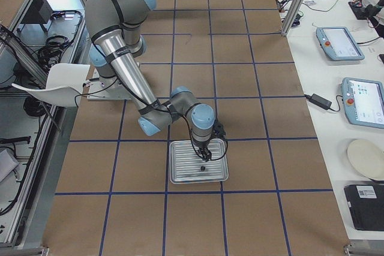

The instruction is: Place bearing gear from tray to pile

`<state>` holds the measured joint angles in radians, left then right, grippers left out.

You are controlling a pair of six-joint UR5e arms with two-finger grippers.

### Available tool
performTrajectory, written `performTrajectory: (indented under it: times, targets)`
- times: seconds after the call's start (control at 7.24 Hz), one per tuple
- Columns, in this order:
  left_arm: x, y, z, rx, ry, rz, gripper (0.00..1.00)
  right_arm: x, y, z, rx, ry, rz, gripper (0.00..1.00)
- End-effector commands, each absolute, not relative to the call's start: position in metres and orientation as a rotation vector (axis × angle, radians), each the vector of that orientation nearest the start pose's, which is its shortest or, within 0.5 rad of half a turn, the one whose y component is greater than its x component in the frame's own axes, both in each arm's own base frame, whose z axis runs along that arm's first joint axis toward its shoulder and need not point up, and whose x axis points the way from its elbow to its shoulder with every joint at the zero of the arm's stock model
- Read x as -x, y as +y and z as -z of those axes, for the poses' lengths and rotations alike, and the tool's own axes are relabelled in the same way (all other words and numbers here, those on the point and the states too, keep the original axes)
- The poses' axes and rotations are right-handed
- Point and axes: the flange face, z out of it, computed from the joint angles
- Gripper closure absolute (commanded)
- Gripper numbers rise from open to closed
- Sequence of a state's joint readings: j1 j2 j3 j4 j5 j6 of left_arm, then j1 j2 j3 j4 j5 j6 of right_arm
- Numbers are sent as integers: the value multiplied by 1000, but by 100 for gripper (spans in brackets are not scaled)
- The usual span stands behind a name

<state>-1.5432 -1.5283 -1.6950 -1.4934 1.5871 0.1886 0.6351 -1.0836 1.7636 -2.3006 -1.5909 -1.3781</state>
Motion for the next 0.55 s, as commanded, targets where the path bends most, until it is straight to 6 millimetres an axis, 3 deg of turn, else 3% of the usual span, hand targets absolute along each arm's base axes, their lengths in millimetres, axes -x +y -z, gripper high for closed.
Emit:
performTrajectory:
  times: [0.0,0.14,0.28,0.41]
  targets:
    - [118,-474,-457,-251,3113,-3,0,410,-466,-187,703,3090,-13,11]
    - [119,-474,-457,-251,3115,-5,0,410,-465,-186,705,3086,-15,16]
    - [119,-475,-455,-251,3115,-10,0,410,-466,-185,708,3086,-15,30]
    - [119,-478,-452,-252,3117,-17,0,415,-469,-180,715,3095,-13,39]
